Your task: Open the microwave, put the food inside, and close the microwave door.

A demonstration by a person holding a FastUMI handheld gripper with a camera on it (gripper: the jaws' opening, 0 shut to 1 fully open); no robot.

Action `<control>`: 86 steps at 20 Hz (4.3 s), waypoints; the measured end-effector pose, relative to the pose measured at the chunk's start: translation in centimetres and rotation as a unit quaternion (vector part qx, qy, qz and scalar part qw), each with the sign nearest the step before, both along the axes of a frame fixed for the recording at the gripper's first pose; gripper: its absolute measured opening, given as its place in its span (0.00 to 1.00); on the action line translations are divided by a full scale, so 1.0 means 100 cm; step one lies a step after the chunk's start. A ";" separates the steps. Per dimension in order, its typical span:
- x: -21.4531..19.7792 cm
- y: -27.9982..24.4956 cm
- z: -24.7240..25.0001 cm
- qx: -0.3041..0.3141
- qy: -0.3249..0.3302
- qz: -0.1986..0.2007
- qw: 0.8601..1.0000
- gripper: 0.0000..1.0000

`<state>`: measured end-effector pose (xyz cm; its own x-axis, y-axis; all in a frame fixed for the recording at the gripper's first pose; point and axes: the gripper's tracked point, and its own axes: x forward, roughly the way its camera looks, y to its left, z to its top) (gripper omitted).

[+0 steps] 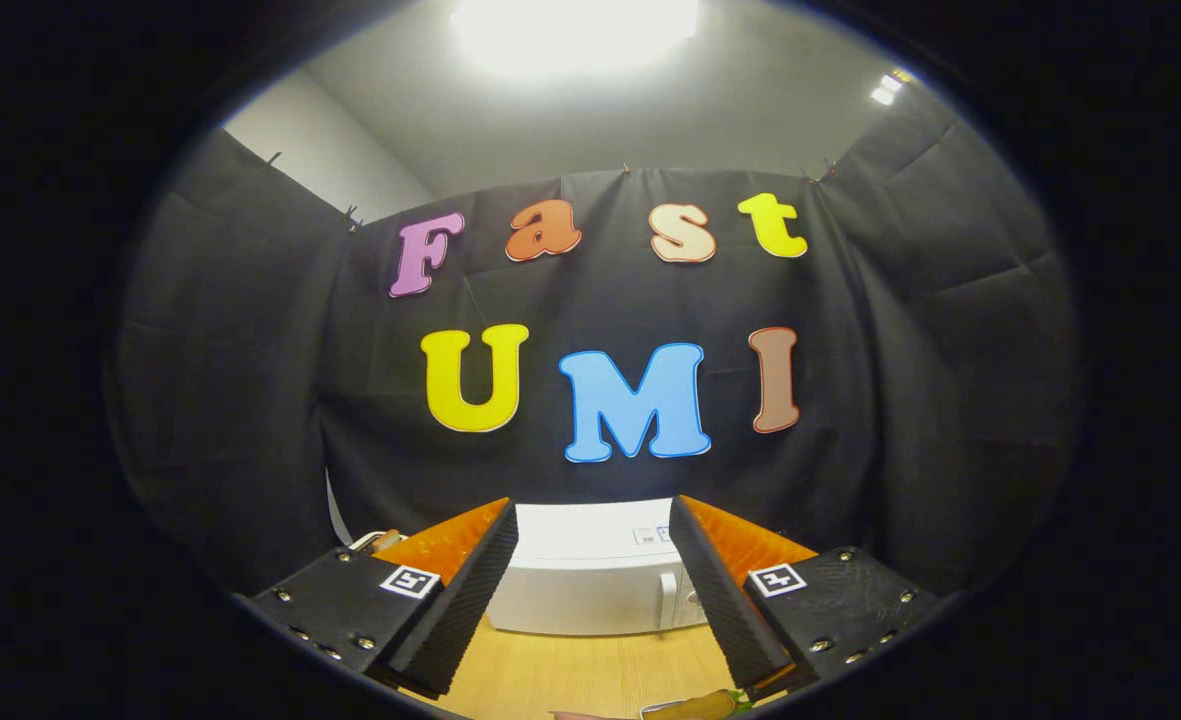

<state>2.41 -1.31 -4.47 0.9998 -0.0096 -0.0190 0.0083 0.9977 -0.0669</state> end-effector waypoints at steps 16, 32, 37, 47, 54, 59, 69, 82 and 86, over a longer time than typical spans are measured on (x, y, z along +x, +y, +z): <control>0.168 -0.120 -0.229 -0.013 0.097 -0.066 0.993 0.97; 0.214 -0.121 -0.297 -0.030 0.163 -0.083 0.983 0.28; 0.215 -0.120 -0.298 -0.036 0.165 -0.079 0.983 0.15; 0.202 -0.117 -0.297 -0.048 0.169 -0.077 0.981 0.15; 0.190 -0.116 -0.295 -0.052 0.167 -0.073 0.982 0.04; 0.148 -0.105 -0.291 -0.040 0.180 -0.073 0.980 0.04; 0.008 -0.024 -0.287 -0.046 0.142 0.016 0.989 0.02; -0.075 0.119 -0.295 -0.060 0.097 0.117 0.987 0.02; -0.086 0.185 -0.302 -0.048 0.099 0.187 0.976 0.02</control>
<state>-6.17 17.16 -34.64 0.9104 0.3441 -0.2295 -0.3780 0.9175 -0.1238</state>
